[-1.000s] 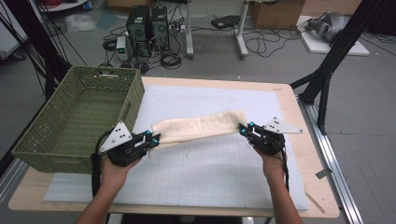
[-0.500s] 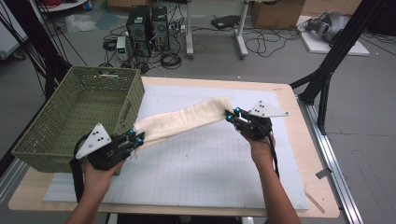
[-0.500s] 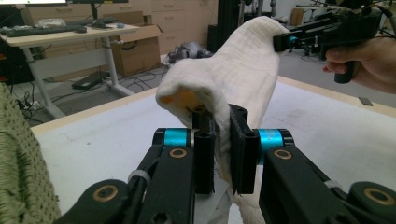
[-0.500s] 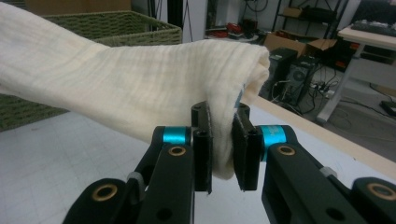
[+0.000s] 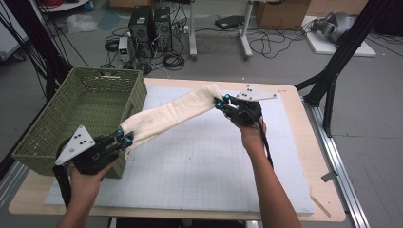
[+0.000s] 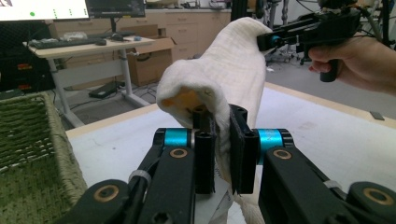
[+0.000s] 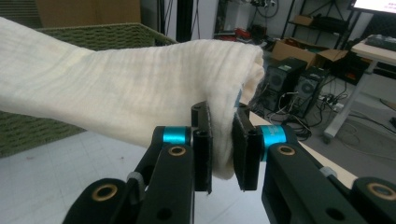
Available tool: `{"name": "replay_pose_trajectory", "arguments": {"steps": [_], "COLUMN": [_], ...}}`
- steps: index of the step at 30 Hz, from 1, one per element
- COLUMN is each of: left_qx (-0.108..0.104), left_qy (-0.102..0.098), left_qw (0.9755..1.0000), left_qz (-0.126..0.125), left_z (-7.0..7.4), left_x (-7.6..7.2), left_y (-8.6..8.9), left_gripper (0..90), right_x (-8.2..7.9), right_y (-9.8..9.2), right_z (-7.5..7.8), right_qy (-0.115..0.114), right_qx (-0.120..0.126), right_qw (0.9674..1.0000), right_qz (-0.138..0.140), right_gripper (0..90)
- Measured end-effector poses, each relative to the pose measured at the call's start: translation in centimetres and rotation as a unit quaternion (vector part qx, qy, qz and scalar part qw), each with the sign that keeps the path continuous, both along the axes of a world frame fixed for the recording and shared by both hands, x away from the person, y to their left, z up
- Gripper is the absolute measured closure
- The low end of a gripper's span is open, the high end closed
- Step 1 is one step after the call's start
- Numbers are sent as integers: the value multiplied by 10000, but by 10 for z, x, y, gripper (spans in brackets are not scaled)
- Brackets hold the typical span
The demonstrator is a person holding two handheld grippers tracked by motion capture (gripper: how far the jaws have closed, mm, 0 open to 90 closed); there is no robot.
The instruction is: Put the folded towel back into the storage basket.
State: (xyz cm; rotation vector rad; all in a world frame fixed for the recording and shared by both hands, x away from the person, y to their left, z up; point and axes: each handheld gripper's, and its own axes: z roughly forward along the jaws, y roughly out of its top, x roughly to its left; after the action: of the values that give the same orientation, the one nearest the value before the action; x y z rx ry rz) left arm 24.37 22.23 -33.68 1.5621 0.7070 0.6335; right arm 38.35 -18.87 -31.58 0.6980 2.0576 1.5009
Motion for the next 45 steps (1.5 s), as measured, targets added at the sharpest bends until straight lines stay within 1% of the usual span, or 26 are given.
{"name": "replay_pose_trajectory", "arguments": {"steps": [2,4,6,13,16,24,25,28,30,33,34,36,40,42,43,44,45], "left_qx": [-39,-52,-83,-190,-229,-275,-280,-301,-338,-358,-341,-325,-387,-334,-334,-318,-300], "left_qy": [-10,-18,-38,-78,-101,-146,-153,-181,-185,-189,-196,-206,-190,-202,-202,-208,-211], "left_qw": [10000,10000,9999,9995,9992,9982,9981,9977,9973,9967,9966,9964,9951,9943,9943,9939,9935], "left_qz": [33,55,100,260,325,503,517,586,630,700,730,756,894,991,991,1032,1073], "left_z": [2,4,5,9,10,12,12,13,14,14,14,14,14,15,15,15,15], "left_x": [-2,-3,-5,-9,-12,-16,-17,-19,-21,-24,-24,-25,-29,-31,-31,-32,-33], "left_y": [4,7,10,25,30,42,43,48,51,56,58,59,69,73,73,74,76], "left_gripper": [819,818,819,818,819,819,819,819,819,819,819,819,819,819,819,819,819], "right_x": [5,10,14,24,30,50,51,56,59,64,65,68,72,75,76,76,77], "right_y": [7,14,22,44,53,87,91,102,110,123,128,137,155,163,168,168,173], "right_z": [3,6,10,22,26,39,41,46,49,53,55,59,65,66,66,66,67], "right_qy": [-15,40,12,-92,-68,-87,-123,-103,-149,-124,-151,-210,-246,-237,-232,-232,-217], "right_qx": [-27,-90,-115,-87,-89,-110,-98,-106,-112,-186,-212,-191,-165,-178,-188,-188,-206], "right_qw": [10000,9999,9999,9997,9996,9991,9991,9989,9988,9983,9982,9980,9976,9973,9972,9972,9971], "right_qz": [34,59,88,212,276,389,399,450,461,529,536,570,633,668,689,689,703], "right_gripper": [798,798,798,798,798,798,798,798,798,798,798,798,798,798,798,798,798]}}
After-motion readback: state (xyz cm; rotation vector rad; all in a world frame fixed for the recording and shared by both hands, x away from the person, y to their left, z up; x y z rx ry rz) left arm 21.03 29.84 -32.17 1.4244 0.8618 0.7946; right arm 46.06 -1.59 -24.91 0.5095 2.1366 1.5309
